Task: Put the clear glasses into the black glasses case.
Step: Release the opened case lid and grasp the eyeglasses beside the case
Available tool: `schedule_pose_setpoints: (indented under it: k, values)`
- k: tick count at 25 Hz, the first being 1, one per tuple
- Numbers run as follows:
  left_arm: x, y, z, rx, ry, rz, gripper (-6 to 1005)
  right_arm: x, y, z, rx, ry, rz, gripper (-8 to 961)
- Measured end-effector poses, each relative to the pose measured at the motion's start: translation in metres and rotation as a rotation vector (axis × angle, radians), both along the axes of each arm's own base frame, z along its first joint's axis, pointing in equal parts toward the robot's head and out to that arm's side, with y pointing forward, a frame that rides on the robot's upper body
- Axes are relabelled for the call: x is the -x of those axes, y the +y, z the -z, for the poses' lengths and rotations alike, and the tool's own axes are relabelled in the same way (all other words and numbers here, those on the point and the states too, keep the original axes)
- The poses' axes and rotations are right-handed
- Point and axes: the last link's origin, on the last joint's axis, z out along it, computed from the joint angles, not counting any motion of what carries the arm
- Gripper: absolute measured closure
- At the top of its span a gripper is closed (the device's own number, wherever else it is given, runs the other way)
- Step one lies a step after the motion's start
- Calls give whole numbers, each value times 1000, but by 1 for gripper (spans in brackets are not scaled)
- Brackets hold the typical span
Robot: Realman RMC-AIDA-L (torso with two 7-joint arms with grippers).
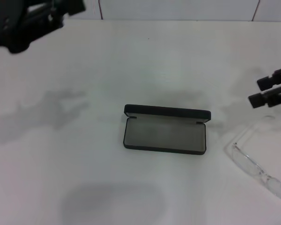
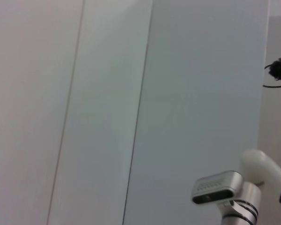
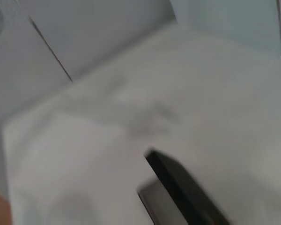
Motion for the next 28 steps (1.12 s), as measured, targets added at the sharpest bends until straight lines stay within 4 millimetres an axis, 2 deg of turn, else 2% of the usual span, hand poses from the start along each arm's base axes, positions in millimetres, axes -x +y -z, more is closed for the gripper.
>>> schedule_pose_setpoints:
  k: [5, 6, 8, 12, 18, 28]
  values:
    - [22, -1, 13, 7, -22, -40, 665, 34, 14, 15, 45, -195, 77, 235]
    - [26, -1, 15, 8, -27, -46, 666, 45, 16, 23, 73, -267, 89, 241]
    - [31, 0, 19, 5, -37, -56, 668, 55, 14, 39, 114, -401, 104, 251]
    - [38, 0, 21, -30, -40, -62, 673, 65, 3, 68, 185, -542, 105, 272]
    - [49, 2, 20, -84, -45, -73, 680, 60, -7, 90, 201, -637, 144, 283]
    - [49, 10, 28, -88, -63, -63, 691, 30, -21, 102, 246, -661, 237, 315]
